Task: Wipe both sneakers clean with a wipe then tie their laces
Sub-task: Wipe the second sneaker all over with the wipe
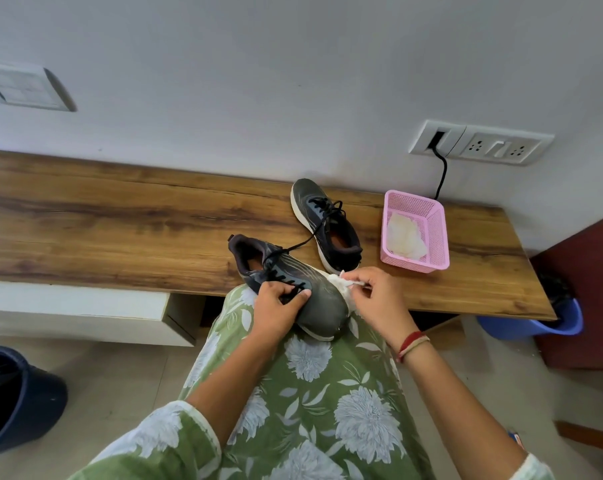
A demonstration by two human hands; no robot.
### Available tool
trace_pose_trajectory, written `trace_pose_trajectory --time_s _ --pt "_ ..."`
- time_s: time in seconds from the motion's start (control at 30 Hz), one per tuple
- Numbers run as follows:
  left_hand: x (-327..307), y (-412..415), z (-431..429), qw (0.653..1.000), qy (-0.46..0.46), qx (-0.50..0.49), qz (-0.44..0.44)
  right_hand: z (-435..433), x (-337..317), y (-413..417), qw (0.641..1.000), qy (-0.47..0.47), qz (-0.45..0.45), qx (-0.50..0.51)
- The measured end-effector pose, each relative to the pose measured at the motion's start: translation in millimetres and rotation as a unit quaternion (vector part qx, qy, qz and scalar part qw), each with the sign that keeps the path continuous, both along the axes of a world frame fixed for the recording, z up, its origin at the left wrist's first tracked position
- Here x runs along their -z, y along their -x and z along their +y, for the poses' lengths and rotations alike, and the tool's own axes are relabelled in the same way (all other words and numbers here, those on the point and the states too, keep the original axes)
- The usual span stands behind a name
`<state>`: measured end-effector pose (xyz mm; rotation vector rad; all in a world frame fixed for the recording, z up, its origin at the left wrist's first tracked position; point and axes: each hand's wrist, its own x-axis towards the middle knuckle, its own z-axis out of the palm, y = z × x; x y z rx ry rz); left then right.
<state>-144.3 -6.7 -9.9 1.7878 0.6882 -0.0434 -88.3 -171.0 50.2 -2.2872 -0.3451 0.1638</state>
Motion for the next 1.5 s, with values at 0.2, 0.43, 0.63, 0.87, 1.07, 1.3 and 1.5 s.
trace_pose_trajectory --time_s 0.2,0.43,0.63,0.87,1.07,1.3,1.5 --pt "7 6 3 0.992 -0.104 0.068 -0.008 11 17 9 0.986 0.113 -0.036 -0.121" --pt "13 10 1 0.982 -0.160 0.097 -0.038 27 16 6 0.965 0.198 -0.044 -0.166" --pt "16 15 2 0.979 -0.160 0.092 -0.081 35 14 -10 0.978 0.155 -0.039 -0.131" --pt "3 7 6 0.975 -0.206 0.071 -0.050 35 16 -12 0.948 0.244 -0.005 -0.206" --pt "2 5 12 0.975 -0.202 0.077 -0.054 27 6 -10 0.929 0.258 0.042 -0.261" --pt "4 8 20 0.977 -0.192 0.078 -0.056 10 -12 -11 0.921 0.212 0.134 -0.299" --pt "3 14 16 0.980 -0.176 0.050 -0.079 39 -5 -20 0.965 0.157 0.051 -0.201"
